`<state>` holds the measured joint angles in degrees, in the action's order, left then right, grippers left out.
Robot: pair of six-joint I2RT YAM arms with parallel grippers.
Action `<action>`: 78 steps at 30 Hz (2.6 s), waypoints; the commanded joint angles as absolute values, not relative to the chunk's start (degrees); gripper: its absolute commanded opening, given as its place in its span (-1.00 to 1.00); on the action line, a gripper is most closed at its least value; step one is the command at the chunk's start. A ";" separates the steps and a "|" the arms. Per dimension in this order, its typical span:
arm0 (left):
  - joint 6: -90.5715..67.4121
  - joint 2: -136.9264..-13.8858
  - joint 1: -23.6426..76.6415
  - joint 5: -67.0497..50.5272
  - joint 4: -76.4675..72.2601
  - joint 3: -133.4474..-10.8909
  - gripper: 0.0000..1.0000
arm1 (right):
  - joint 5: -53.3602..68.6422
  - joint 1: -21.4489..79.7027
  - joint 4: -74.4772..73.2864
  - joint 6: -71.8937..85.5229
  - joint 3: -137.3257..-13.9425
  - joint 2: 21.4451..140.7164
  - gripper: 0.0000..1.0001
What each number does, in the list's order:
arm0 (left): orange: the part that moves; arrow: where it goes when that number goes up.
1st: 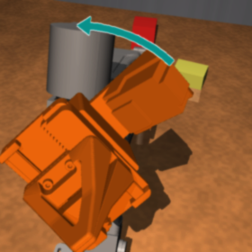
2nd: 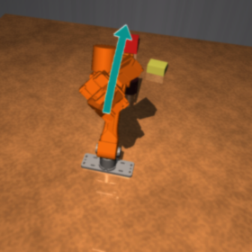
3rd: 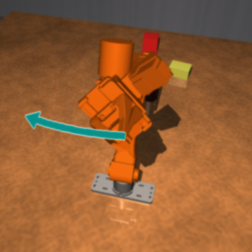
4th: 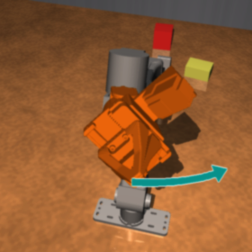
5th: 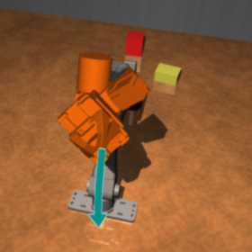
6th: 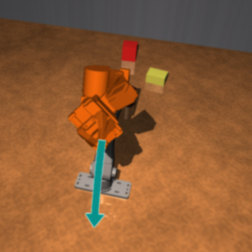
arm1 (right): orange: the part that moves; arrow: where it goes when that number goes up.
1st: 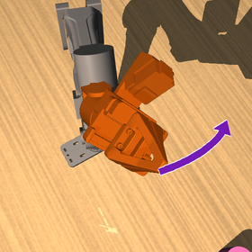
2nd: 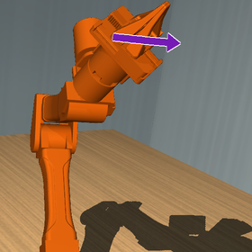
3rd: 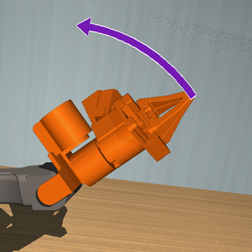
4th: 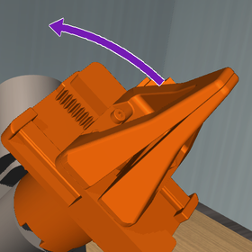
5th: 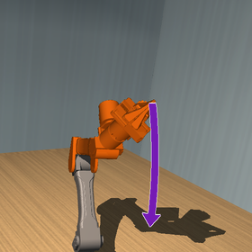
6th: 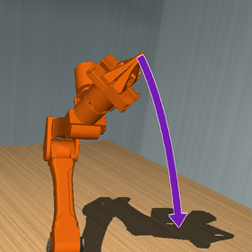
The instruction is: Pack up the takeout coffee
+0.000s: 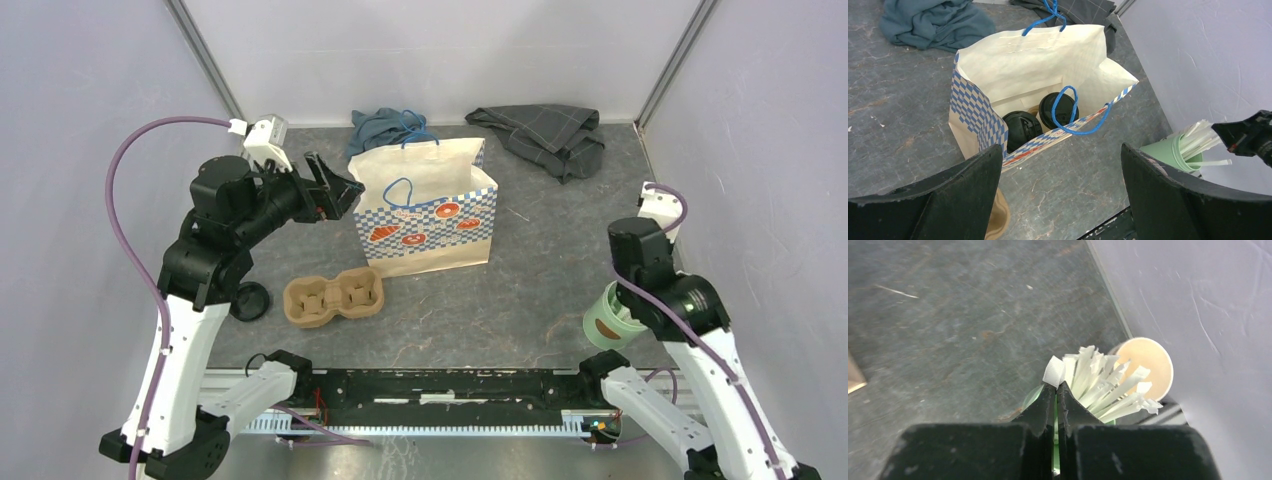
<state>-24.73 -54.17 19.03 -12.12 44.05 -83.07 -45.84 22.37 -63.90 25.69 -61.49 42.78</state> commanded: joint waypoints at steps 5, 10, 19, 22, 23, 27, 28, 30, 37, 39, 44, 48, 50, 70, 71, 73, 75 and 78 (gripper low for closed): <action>-26.05 -54.83 19.07 -10.54 42.56 -84.79 0.87 | -19.16 22.20 -55.02 1.51 -78.04 38.36 -1.00; -28.95 -55.93 19.07 -10.55 42.39 -86.15 0.87 | -15.36 22.19 -52.28 -4.83 -91.54 42.62 -1.00; -31.37 -55.45 19.07 -9.93 40.95 -86.35 0.86 | 13.07 22.17 -25.39 -5.10 -93.43 59.71 -1.00; -30.71 -54.52 19.07 -8.74 41.30 -86.48 0.86 | 18.60 22.36 -18.17 -1.63 -96.05 67.62 -1.00; -30.37 -54.15 19.07 -8.29 41.32 -86.41 0.86 | 19.95 22.78 -16.58 -0.41 -97.29 70.33 -1.00; -29.27 -53.02 19.07 -6.40 42.12 -86.35 0.86 | 17.16 30.55 -20.00 -3.13 -107.38 81.57 -1.00; -29.12 -52.80 19.04 -5.96 42.40 -86.37 0.86 | 14.71 33.03 -22.64 -5.04 -110.19 84.00 -1.00; -29.01 -52.29 19.05 -5.26 42.73 -86.39 0.86 | 10.24 37.14 -25.42 -8.41 -113.65 87.84 -1.00; -27.04 -51.78 19.00 -4.30 44.76 -86.90 0.87 | -5.00 44.38 -26.90 -16.62 -110.94 92.48 -1.00; -26.38 -52.06 19.07 -4.43 45.52 -87.35 0.87 | -9.49 45.84 -28.89 -20.00 -111.50 93.89 -1.00; -24.88 -52.90 19.07 -5.30 46.78 -88.55 0.87 | -18.22 49.68 -30.32 -27.42 -110.61 96.96 -0.99; -24.02 -52.72 19.03 -5.62 47.52 -88.80 0.87 | -20.35 53.14 -30.66 -28.66 -115.20 102.64 -0.34; -23.83 -52.76 19.00 -5.38 47.66 -88.93 0.87 | -21.04 53.74 -33.20 -24.96 -121.49 105.59 0.20; -28.85 -51.96 19.04 -8.36 38.84 -94.16 0.91 | -26.79 53.70 -44.10 1.88 -103.72 58.88 0.96; -28.87 -51.67 19.07 -9.00 37.56 -94.22 0.91 | -26.88 53.68 -44.47 2.49 -103.38 56.90 0.96; -28.53 -50.98 19.05 -10.70 35.21 -94.34 0.92 | -28.02 53.70 -45.65 3.84 -103.56 54.16 0.96; -27.97 -50.59 19.03 -12.18 33.28 -95.42 0.93 | -28.64 53.72 -47.30 4.61 -104.96 52.58 0.96; -27.14 -49.85 19.06 -12.14 30.92 -96.65 0.94 | -30.62 53.71 -49.90 5.67 -108.27 51.80 0.96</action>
